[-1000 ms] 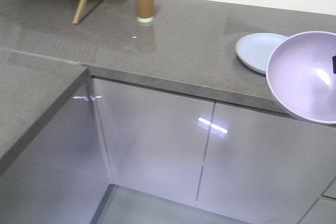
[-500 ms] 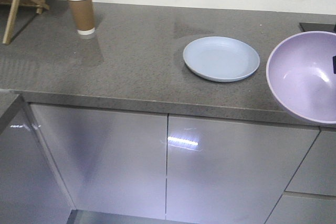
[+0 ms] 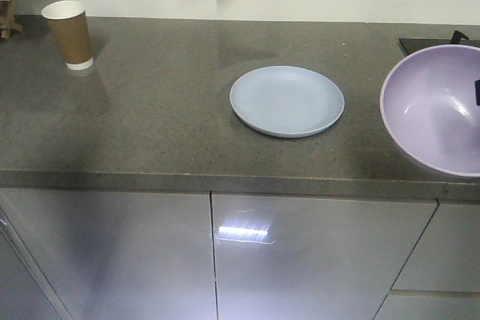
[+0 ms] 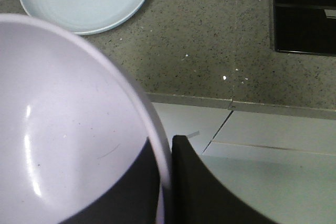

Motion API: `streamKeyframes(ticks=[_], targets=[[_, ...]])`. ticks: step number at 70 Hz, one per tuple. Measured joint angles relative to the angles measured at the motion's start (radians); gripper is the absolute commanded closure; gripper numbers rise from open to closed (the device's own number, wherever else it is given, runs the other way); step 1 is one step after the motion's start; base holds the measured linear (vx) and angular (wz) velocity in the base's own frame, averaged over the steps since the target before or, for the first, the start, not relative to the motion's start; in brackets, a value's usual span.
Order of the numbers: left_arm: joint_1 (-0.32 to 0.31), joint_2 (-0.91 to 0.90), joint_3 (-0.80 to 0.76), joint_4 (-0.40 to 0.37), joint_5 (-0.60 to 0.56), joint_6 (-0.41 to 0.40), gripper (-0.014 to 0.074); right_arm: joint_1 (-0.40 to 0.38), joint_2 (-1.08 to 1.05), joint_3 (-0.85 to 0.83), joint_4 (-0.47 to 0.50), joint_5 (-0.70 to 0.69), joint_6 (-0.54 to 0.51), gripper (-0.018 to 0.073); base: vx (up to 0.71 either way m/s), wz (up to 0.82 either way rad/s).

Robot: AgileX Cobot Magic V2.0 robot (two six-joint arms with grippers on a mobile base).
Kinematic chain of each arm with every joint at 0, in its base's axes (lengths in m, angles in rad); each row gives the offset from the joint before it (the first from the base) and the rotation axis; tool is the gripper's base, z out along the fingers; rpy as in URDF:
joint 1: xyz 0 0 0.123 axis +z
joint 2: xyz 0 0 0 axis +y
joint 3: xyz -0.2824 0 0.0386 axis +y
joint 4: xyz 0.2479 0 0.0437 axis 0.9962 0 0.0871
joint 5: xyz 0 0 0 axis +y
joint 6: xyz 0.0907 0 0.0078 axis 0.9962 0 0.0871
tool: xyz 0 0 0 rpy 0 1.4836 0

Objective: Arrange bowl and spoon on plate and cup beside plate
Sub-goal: 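Drive the base, holding spoon and bowl, to the counter with the plate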

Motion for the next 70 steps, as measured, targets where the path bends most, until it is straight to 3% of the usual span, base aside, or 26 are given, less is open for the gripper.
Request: streamKeyframes(ticks=[70], targets=[[0.000,0.000,0.000,0.000,0.000,0.000,0.0603,0.000,0.000,0.000,0.000,0.000,0.000,0.0569,0.14,-0.03]])
